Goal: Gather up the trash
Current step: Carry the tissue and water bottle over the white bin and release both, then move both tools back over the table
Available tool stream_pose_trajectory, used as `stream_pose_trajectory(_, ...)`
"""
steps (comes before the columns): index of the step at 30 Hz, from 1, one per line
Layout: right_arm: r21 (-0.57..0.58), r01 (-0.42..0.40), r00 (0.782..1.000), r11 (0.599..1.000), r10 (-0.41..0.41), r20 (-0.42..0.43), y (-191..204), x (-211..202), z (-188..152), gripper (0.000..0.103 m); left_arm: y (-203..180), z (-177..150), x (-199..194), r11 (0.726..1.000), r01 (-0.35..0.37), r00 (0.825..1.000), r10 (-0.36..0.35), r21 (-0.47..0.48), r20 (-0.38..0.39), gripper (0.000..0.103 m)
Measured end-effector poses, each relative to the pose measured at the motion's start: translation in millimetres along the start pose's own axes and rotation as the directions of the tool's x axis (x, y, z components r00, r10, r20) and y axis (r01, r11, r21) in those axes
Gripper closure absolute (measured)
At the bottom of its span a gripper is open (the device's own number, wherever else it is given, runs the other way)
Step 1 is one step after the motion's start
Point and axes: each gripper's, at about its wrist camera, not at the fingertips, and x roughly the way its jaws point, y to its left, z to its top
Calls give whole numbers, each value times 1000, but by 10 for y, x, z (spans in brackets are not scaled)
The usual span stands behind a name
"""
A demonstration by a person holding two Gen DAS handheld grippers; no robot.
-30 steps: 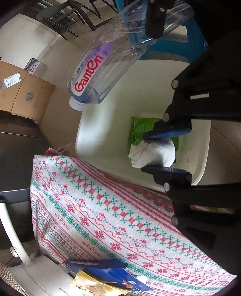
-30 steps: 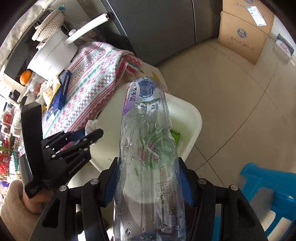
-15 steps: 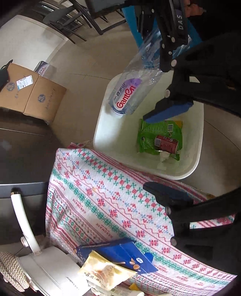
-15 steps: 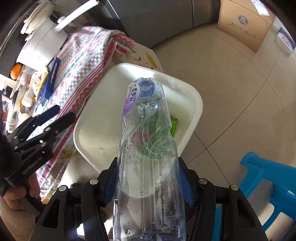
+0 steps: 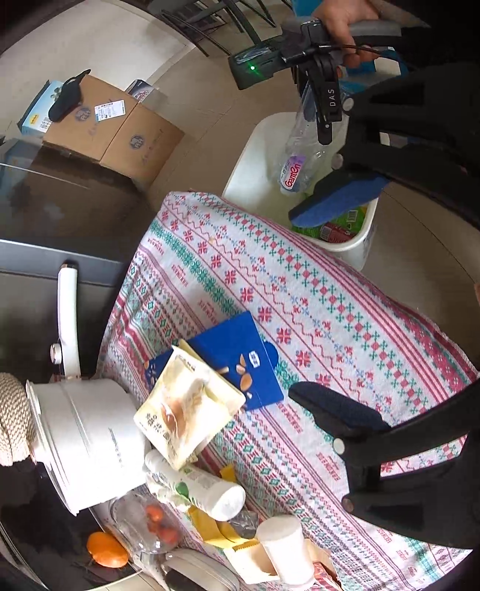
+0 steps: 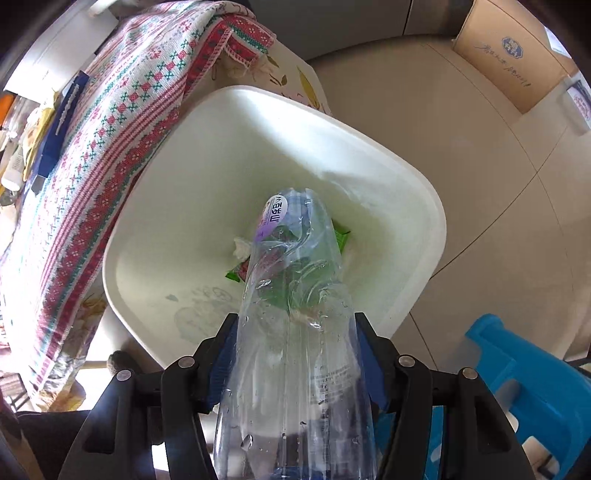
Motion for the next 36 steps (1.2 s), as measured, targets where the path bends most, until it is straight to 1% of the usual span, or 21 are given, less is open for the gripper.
stream_pose_trajectory(4, -10, -15, 1000, 1000, 15, -2, 47, -31, 22, 39, 312, -46, -136, 998, -23, 1000, 24, -65, 11, 14)
stream_pose_trajectory(7, -4, -39, 999, 999, 39, 25, 59, -155, 23, 32, 558, -81, -235, 992, -43, 999, 46, -120, 18, 10)
stream_pose_trajectory(11, -15, -75, 994, 997, 76, 84, 155, -383, 23, 30, 870, -142, -352, 980, -71, 997, 77, -185, 22, 8)
stream_pose_trajectory(15, -40, -109, 983, 993, 114, 147, 303, -643, 26, 27, 1237, -202, -498, 959, -96, 994, 105, -266, 20, 8)
stream_pose_trajectory(18, -68, -125, 972, 990, 136, 190, 453, -813, 30, 25, 1570, -243, -612, 936, -113, 991, 128, -332, 26, 8)
stream_pose_trajectory(20, -87, -136, 965, 987, 152, 212, 559, -901, 52, 24, 1796, -249, -633, 921, -123, 991, 136, -369, 10, 8)
stream_pose_trajectory(22, -101, -144, 959, 984, 164, 230, 682, -975, 81, 23, 2002, -222, -606, 916, -131, 991, 136, -380, -14, 8)
stream_pose_trajectory(24, -113, -150, 955, 982, 174, 239, 806, -1012, 115, 22, 2159, -154, -531, 932, -147, 989, 142, -333, -39, 8)
stream_pose_trajectory(26, -125, -159, 952, 979, 186, 243, 925, -1021, 136, 22, 2270, -90, -446, 952, -180, 984, 171, -247, -57, 8)
stream_pose_trajectory(28, -138, -165, 951, 977, 195, 241, 1049, -993, 178, 22, 2351, -42, -351, 972, -178, 983, 169, -152, -67, 8)
stream_pose_trajectory(30, -157, -163, 951, 974, 197, 237, 1133, -973, 194, 22, 2388, -10, -222, 983, -173, 981, 167, -54, -99, 8)
stream_pose_trajectory(31, -163, -159, 952, 974, 195, 235, 1166, -967, 199, 22, 2387, 1, -148, 985, -170, 979, 170, 10, -117, 8)
stream_pose_trajectory(33, -168, -153, 955, 974, 189, 229, 1206, -935, 213, 22, 2355, 17, -4, 975, -171, 970, 192, 144, -151, 8)
stream_pose_trajectory(34, -169, -151, 956, 974, 187, 226, 1215, -926, 220, 22, 2350, 27, 69, 966, -168, 964, 203, 198, -169, 8)
stream_pose_trajectory(36, -171, -148, 957, 974, 185, 225, 1215, -916, 234, 22, 2359, 45, 210, 950, -154, 955, 213, 270, -205, 8)
